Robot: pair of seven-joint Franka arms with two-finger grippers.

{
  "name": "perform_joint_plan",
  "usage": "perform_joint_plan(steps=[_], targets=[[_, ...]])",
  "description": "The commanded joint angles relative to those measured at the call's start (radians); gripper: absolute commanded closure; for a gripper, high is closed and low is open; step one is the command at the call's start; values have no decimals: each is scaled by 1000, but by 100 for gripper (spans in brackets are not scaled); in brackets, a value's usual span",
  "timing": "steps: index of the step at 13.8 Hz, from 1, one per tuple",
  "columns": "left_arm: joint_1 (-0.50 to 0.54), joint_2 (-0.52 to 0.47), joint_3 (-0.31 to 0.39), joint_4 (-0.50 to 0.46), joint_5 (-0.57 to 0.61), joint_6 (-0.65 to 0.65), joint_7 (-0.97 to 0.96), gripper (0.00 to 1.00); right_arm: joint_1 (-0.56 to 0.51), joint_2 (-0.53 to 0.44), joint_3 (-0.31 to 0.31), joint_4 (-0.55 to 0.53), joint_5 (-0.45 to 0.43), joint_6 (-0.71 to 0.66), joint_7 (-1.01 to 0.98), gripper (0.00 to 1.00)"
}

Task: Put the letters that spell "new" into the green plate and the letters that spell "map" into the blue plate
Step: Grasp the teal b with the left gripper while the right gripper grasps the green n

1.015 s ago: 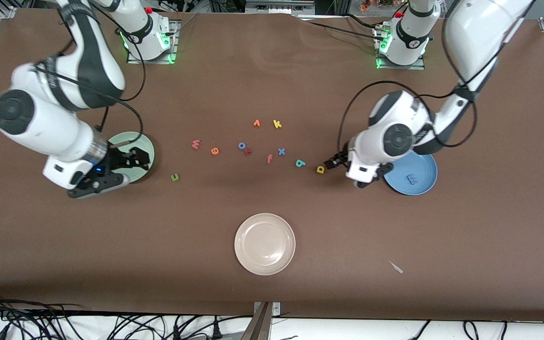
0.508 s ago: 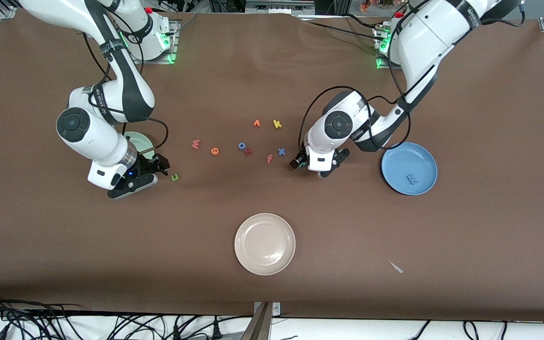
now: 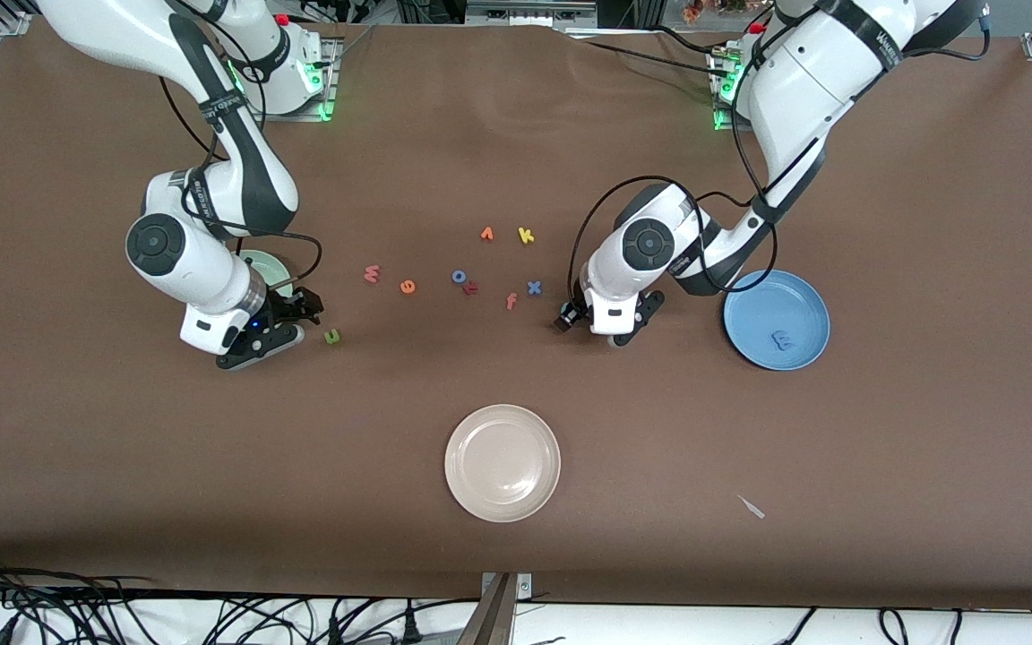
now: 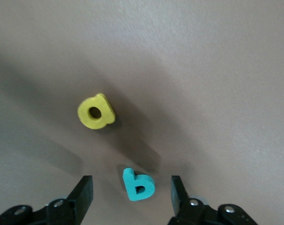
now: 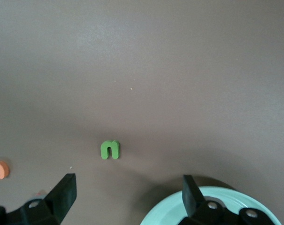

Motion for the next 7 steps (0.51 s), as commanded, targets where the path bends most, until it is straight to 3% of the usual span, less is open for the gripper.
perform_joint_plan(steps=[1, 7], targets=[[-19, 24, 10, 21, 24, 23, -31, 28, -10, 20, 9, -15, 6, 47, -22, 0], [-19, 24, 10, 18, 26, 23, -28, 64, -7, 77, 32, -29, -2, 153, -41, 0]])
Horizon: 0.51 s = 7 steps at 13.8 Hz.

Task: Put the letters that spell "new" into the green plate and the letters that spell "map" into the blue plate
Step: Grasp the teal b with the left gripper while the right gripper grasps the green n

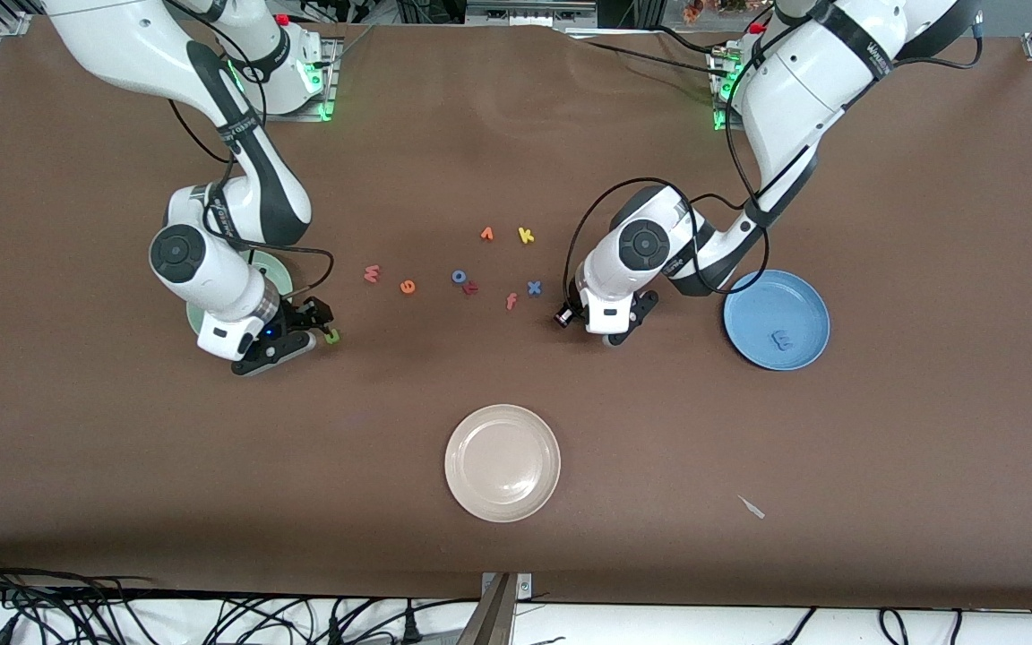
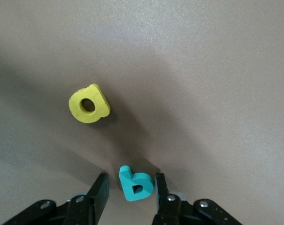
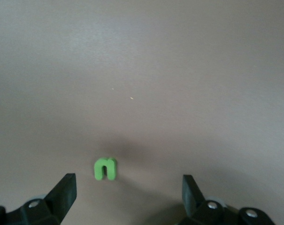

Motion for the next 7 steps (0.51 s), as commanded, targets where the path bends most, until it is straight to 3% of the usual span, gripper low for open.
perform_joint_plan(steps=[1, 6, 7], targets=[[-13, 9, 10, 15, 26, 4, -25, 67, -7, 13, 15, -22, -2, 49, -25, 0], [-13, 7, 7, 21, 26, -2, -21, 73, 2, 56, 38, -48, 0, 144, -25, 5], [-11, 4, 7, 23, 24, -2, -21, 78, 3, 59, 38, -50, 2, 149, -25, 5]])
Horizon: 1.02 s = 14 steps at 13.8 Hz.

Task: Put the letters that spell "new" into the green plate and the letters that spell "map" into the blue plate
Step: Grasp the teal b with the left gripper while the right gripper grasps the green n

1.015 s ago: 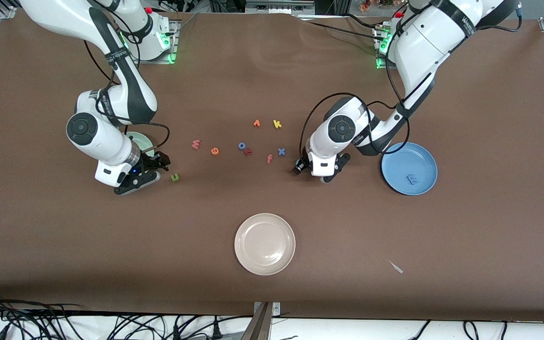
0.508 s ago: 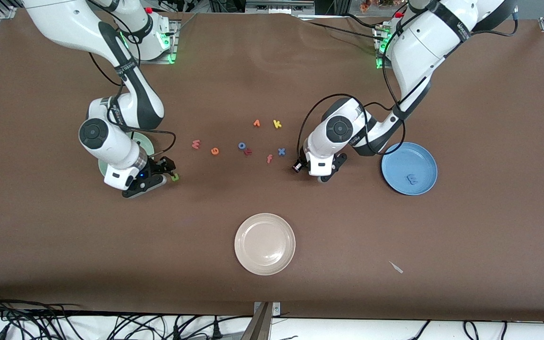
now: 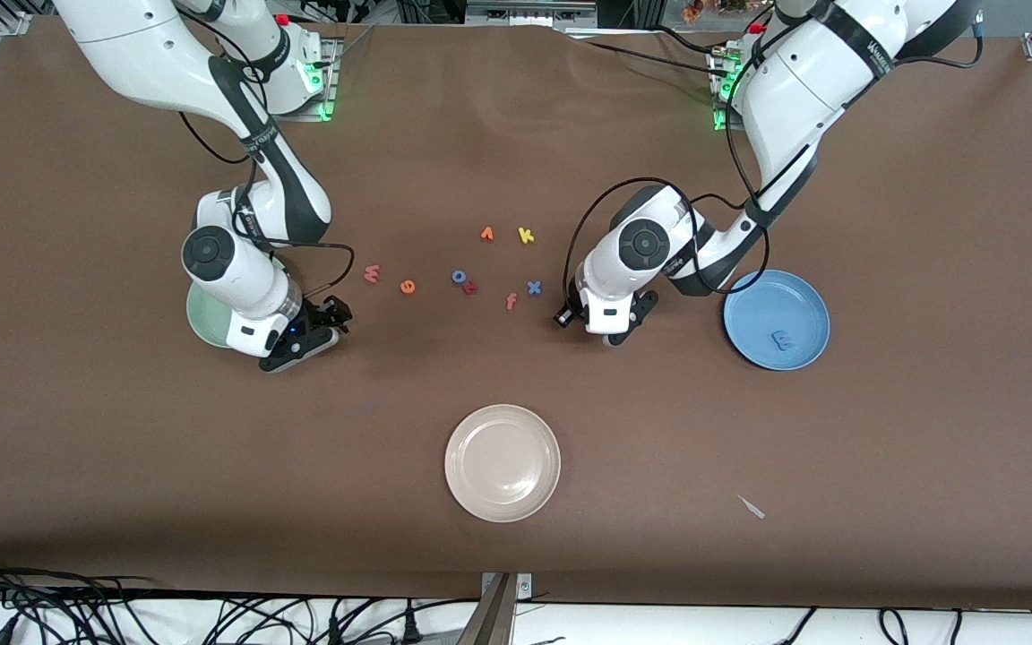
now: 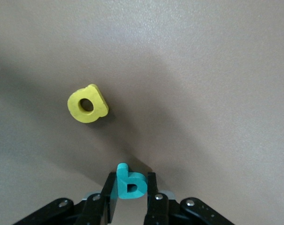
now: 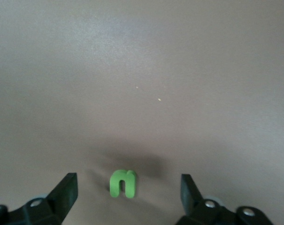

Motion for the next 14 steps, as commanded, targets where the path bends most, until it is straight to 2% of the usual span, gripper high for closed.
perform_joint_plan(steps=[1, 2, 6, 8, 9, 12, 13, 14], targets=[[-7, 3, 7, 19, 26, -7, -19, 81, -2, 9, 5, -16, 3, 33, -13, 8], [-3, -2, 7, 20, 26, -10, -17, 84, -2, 8, 6, -31, 5, 37, -10, 14], [51, -17, -34, 31, 4, -65, -14, 84, 0, 9, 6, -53, 8, 59, 10, 45], [66, -40, -48, 60, 3, -180, -9, 84, 9, 9, 6, -54, 8, 59, 24, 62], [100, -51, -77, 74, 3, -243, 4, 84, 10, 9, 6, -54, 8, 57, 24, 72], [316, -60, -221, 88, 1, -416, 200, 84, 9, -14, 6, -60, 8, 43, 17, 100], [386, -60, -255, 85, 6, -476, 306, 84, 9, -38, 6, -56, 8, 25, 10, 100], [432, -60, -260, 83, 10, -519, 404, 84, 7, -79, 5, -54, 8, -27, 9, 100]])
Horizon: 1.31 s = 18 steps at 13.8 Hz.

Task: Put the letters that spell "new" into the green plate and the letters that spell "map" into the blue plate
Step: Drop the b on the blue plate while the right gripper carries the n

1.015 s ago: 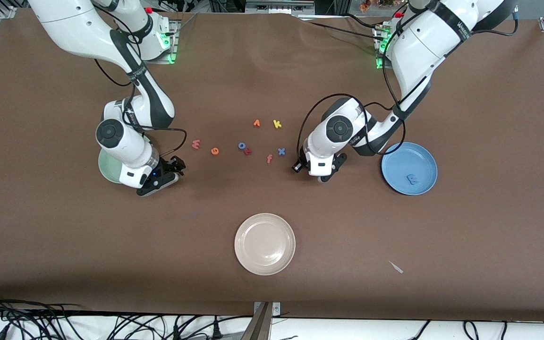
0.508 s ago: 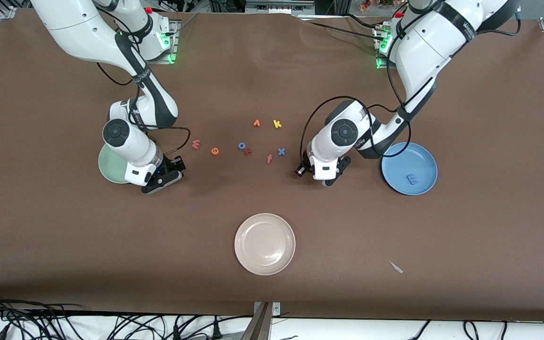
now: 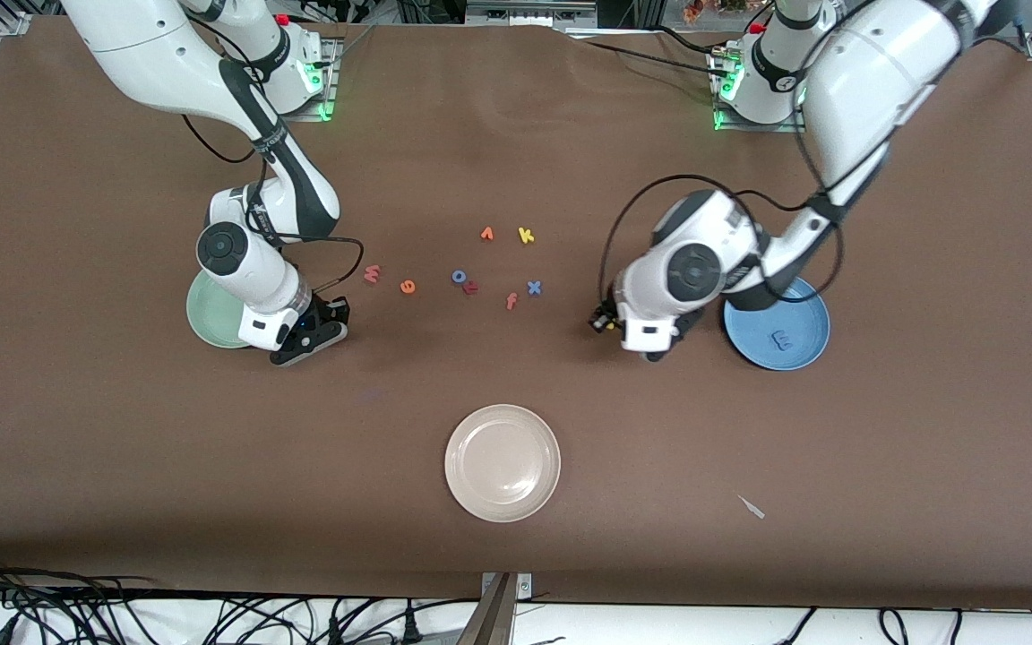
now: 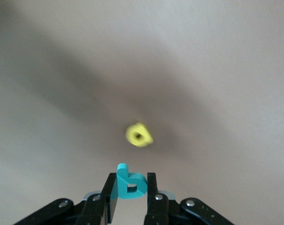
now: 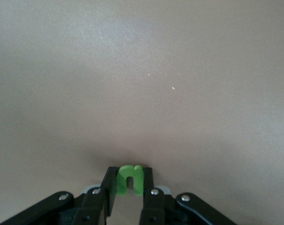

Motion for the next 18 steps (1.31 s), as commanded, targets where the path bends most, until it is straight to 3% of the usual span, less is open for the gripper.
perform_joint_plan(steps=[1, 5, 7, 9, 14, 15, 16, 17, 18], targets=[[163, -11, -50, -20, 10, -105, 256, 84, -7, -119, -2, -16, 6, -132, -10, 100], [294, -11, -50, -38, 14, -153, 527, 84, -159, -278, -6, -50, 0, -341, -154, 100], [308, -5, -39, -63, 17, -153, 567, 83, -200, -362, -12, -138, -25, -344, -182, 100], [340, -12, -39, -86, 18, -182, 584, 83, -210, -414, -45, -191, -121, -341, -167, 100], [433, 11, -15, -85, 20, -188, 817, 78, -234, -411, -83, -390, -163, -51, -173, 100], [434, 12, -7, -83, 20, -185, 835, 67, -236, -407, -83, -389, -165, -51, -173, 97], [431, 11, -4, -82, 20, -185, 835, 15, -236, -407, -83, -387, -165, -51, -173, 74], [429, 9, -5, -78, 20, -187, 834, 0, -236, -405, -83, -387, -165, -51, -168, 50], [421, 5, -7, -74, 20, -193, 829, 0, -236, -405, -83, -387, -165, -52, -159, 43]])
